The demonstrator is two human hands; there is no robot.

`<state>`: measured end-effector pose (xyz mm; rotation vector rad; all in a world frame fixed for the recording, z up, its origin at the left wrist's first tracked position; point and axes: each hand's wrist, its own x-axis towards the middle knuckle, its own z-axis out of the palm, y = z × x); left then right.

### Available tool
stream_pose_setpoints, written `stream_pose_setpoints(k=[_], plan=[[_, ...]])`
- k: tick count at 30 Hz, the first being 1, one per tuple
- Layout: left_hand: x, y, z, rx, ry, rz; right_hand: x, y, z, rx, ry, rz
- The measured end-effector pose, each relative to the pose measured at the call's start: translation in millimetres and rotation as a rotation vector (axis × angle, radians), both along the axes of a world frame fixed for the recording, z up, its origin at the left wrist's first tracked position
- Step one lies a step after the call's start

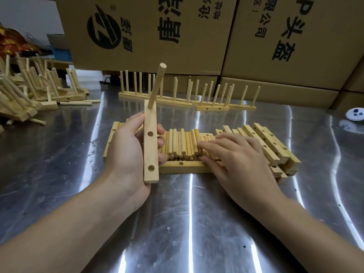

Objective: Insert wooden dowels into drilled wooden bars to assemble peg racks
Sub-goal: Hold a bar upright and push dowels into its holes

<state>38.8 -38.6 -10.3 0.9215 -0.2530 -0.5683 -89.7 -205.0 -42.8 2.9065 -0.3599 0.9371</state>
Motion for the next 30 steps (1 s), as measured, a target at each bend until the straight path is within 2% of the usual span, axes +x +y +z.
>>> stream_pose_setpoints(k=[8, 12, 14, 17, 19, 22, 30], plan=[[1, -1, -2, 0.009, -0.006, -0.015, -1, -2, -3, -0.018, -0.1, 0.054], [2, -1, -3, 0.009, 0.002, -0.036, -5, -4, 3, -0.027, -0.332, 0.074], [1, 1, -3, -0.011, 0.01, -0.077, -11, -2, 10, 0.155, -0.498, 0.111], [-1, 1, -3, -0.028, 0.004, -0.146, -18, 8, 18, 0.842, -0.666, 0.263], [-3, 0, -4, -0.027, 0.006, -0.176, -20, 13, 16, 1.14, -0.67, 0.289], [-5, -4, -7, 0.001, -0.008, -0.174, -19, 14, 12, 1.237, -0.598, 0.294], [-1, -7, -14, 0.096, -0.061, -0.101, -19, 10, 7, 1.209, -0.558, 0.372]])
